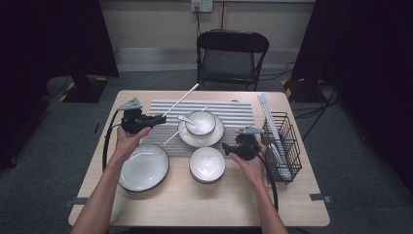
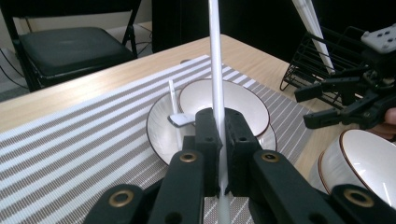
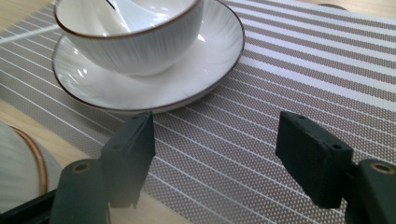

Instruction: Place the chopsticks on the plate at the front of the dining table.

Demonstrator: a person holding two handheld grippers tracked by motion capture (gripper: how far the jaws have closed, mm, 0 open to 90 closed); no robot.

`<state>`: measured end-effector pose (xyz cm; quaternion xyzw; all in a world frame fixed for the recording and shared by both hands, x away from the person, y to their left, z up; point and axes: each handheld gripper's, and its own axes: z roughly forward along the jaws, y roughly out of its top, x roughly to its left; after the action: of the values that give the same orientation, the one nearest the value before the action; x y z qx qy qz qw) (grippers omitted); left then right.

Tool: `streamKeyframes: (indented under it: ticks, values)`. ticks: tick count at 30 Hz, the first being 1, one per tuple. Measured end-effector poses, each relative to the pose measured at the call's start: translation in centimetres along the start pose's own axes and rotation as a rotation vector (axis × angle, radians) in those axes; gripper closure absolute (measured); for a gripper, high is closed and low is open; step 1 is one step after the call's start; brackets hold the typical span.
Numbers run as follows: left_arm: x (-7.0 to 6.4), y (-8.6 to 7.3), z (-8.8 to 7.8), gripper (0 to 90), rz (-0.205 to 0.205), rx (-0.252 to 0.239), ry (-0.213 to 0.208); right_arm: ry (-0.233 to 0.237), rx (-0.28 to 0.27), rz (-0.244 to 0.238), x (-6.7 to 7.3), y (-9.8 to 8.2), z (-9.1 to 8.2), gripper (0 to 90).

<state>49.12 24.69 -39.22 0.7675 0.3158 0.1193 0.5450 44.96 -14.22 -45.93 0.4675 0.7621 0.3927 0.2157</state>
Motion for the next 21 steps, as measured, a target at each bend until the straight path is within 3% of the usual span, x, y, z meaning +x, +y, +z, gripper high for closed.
streamKeyframes:
  ticks: [10,14,21]
  values:
    - [1.8,-0.8,0.8,86.0,-0.036,0.040,0.030,-0.022,0.066,0.022,-0.6,-1.6,1.2,27.7]
    - [2.3,-1.4,1.1,86.1,-0.061,0.049,0.035,-0.045,0.085,-0.015,-0.3,-2.1,1.5,27.7]
    - [2.5,-2.4,2.3,86.1,-0.092,0.077,0.030,-0.056,0.101,0.008,-0.8,-3.0,1.9,27.0]
